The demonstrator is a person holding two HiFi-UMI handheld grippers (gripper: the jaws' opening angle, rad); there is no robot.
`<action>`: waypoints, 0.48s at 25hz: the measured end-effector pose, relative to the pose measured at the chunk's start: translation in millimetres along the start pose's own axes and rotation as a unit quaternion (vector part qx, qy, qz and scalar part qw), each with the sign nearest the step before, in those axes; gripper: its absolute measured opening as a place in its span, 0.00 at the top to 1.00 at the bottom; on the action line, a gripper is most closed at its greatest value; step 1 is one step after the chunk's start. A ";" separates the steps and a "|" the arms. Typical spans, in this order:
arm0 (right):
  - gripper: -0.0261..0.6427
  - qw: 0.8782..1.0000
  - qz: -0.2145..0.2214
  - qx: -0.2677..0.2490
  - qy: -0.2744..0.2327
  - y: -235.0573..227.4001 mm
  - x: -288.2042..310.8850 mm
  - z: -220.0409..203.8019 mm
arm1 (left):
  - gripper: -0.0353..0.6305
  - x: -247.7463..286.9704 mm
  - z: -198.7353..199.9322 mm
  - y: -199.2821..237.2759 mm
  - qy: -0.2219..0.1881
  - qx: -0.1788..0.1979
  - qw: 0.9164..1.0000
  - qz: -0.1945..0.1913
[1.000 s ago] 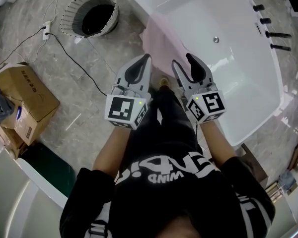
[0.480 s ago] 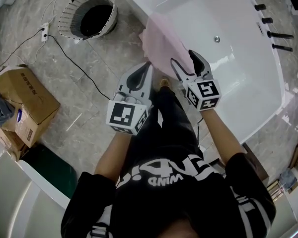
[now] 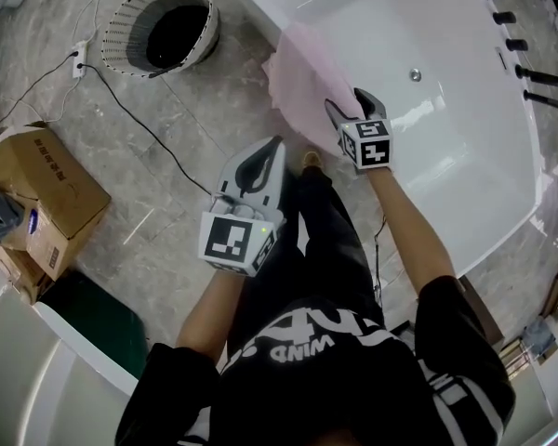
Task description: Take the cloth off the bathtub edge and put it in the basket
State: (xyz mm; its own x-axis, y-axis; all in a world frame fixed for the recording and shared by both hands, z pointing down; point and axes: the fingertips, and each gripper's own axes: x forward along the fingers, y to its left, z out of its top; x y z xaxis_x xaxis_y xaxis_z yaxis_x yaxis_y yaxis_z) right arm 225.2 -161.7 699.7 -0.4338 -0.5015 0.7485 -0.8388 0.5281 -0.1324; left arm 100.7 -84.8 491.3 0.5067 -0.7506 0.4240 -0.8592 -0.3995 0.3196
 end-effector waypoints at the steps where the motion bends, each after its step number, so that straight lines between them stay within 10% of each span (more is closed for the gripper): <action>1: 0.58 1.000 -0.004 -0.005 0.011 -3.9 11.6 -7.3 | 0.93 1.8 -6.9 2.2 0.005 -0.005 1.000 0.001; 12: 0.58 0.986 -0.022 -0.086 0.141 -24.0 82.0 -71.4 | 0.93 10.5 -57.1 20.5 0.036 -0.048 0.998 0.014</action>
State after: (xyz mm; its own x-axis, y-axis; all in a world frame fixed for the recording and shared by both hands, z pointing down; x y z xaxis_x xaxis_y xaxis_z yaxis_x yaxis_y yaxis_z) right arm 233.2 -166.6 810.6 -0.2693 -0.3282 0.9054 -0.7754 0.6315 -0.0017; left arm 92.5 -70.8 550.7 0.4897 -0.7191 0.4930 -0.8640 -0.3245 0.3850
